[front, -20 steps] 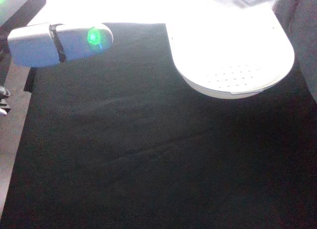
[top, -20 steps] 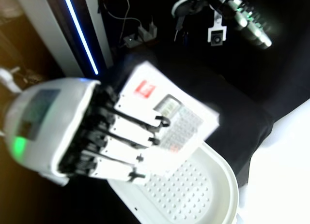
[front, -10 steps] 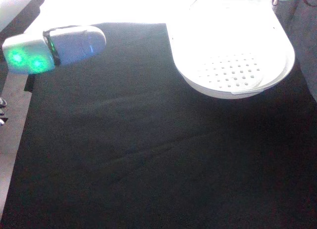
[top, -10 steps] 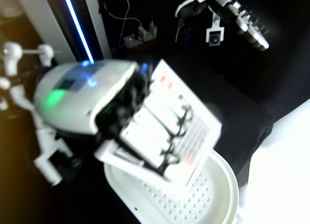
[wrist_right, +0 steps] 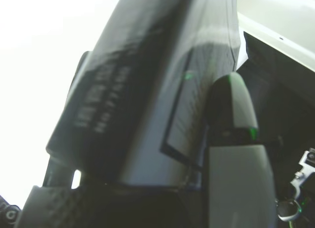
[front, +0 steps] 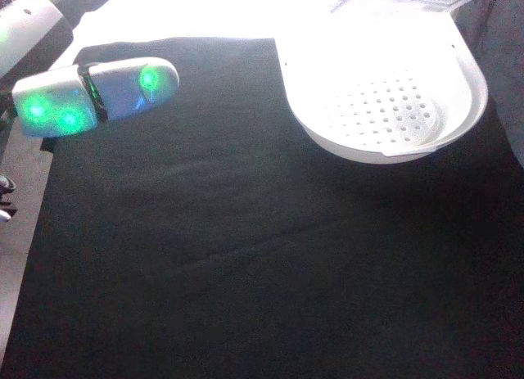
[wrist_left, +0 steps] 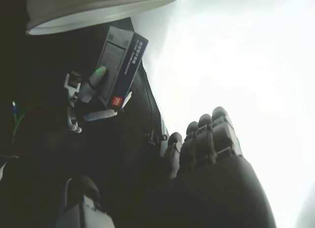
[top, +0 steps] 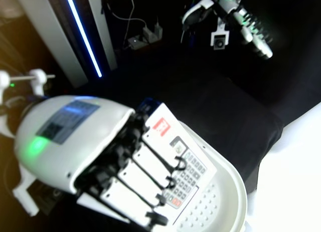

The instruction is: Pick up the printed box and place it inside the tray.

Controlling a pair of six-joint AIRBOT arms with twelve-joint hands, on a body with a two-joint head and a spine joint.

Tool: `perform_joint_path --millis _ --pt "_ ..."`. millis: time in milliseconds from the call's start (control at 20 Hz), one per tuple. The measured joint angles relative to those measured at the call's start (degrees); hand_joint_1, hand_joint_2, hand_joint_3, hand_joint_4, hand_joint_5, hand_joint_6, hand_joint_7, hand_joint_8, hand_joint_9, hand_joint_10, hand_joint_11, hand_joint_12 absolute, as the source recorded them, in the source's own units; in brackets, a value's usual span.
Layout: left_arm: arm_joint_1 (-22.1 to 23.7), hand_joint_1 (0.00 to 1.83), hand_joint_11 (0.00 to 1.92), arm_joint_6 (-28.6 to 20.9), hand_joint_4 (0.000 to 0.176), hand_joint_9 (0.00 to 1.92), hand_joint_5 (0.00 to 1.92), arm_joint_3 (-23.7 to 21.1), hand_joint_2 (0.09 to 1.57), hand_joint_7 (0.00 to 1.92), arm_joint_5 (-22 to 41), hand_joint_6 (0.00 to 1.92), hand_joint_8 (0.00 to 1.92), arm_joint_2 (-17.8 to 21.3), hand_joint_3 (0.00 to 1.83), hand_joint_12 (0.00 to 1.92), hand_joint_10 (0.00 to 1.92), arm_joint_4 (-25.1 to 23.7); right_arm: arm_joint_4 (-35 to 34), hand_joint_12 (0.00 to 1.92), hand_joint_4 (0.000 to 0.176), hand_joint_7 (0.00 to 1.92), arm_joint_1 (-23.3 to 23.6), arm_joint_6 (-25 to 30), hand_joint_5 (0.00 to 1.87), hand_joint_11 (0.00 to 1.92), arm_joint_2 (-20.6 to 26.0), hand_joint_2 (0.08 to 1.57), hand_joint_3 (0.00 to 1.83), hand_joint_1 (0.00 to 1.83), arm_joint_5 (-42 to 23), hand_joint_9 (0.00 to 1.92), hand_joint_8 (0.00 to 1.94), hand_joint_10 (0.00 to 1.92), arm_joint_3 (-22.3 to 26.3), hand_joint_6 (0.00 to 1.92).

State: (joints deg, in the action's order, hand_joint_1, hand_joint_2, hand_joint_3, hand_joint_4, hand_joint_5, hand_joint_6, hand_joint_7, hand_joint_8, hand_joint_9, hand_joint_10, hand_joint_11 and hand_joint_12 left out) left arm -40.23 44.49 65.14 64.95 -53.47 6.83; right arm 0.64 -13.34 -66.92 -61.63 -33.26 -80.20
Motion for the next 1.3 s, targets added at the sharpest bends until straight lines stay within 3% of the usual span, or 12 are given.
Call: perform_joint_path --millis 50,100,250,350,650,1100,1200,1300 --pt "0.0 0.16 0.00 0.0 0.097 0.00 0.00 0.0 0.84 0.00 0.0 0.00 0.00 0.0 0.00 0.00 0.00 0.5 0.0 0.12 0.174 0.01 0.0 0.0 0.01 0.00 0.0 0.79 0.00 0.66 0.3 0.01 0.01 0.03 0.0 0.01" --pt "-0.2 0.16 0.00 0.0 0.100 0.00 0.00 0.0 0.84 0.00 0.0 0.00 0.00 0.0 0.00 0.00 0.00 0.6 0.1 0.02 0.176 0.00 0.0 0.0 0.00 0.00 0.0 0.77 0.00 0.62 0.1 0.00 0.00 0.01 0.0 0.00" --pt "-0.4 0.16 0.00 0.0 0.108 0.00 0.00 0.0 0.84 0.00 0.0 0.00 0.00 0.0 0.00 0.00 0.00 0.7 0.2 0.00 0.176 0.00 0.1 0.0 0.00 0.00 0.0 0.78 0.00 0.58 -0.1 0.00 0.00 0.00 0.1 0.00" --pt "-0.4 0.16 0.00 0.0 0.097 0.00 0.00 0.0 0.85 0.00 0.0 0.00 0.00 0.0 0.00 0.00 0.00 0.7 0.2 0.00 0.176 0.00 0.1 0.0 0.00 0.00 0.0 0.78 0.00 0.58 -0.1 0.00 0.00 0.00 0.4 0.00" --pt "-0.9 0.10 0.00 0.0 0.087 0.00 0.00 0.0 0.87 0.00 0.0 0.00 0.00 0.0 0.01 0.00 0.00 1.0 0.3 0.00 0.176 0.00 0.1 -0.1 0.00 0.00 0.0 0.76 0.00 0.63 -0.1 0.00 0.00 0.00 1.0 0.00" --pt "-1.1 0.11 0.00 -0.2 0.097 0.00 0.00 0.0 0.87 0.00 0.1 0.00 0.00 0.0 0.00 0.00 0.00 1.5 0.2 0.00 0.176 0.00 0.1 -0.1 0.00 0.00 0.6 0.73 0.00 0.64 -0.1 0.00 0.00 0.00 2.3 0.00" --pt "-1.1 0.10 0.00 -0.1 0.086 0.00 0.00 0.0 0.87 0.00 0.4 0.00 0.00 0.0 0.00 0.00 0.00 1.4 0.1 0.00 0.176 0.00 0.1 -0.1 0.00 0.00 0.9 0.73 0.00 0.66 -0.2 0.00 0.00 0.00 3.0 0.00" --pt "-1.1 0.14 0.00 -0.1 0.095 0.00 0.00 0.0 0.87 0.00 1.2 0.00 0.00 0.0 0.00 0.00 0.00 1.4 0.2 0.00 0.176 0.00 0.1 -0.1 0.00 0.00 1.0 0.74 0.00 0.61 -0.3 0.00 0.00 0.00 3.4 0.00"
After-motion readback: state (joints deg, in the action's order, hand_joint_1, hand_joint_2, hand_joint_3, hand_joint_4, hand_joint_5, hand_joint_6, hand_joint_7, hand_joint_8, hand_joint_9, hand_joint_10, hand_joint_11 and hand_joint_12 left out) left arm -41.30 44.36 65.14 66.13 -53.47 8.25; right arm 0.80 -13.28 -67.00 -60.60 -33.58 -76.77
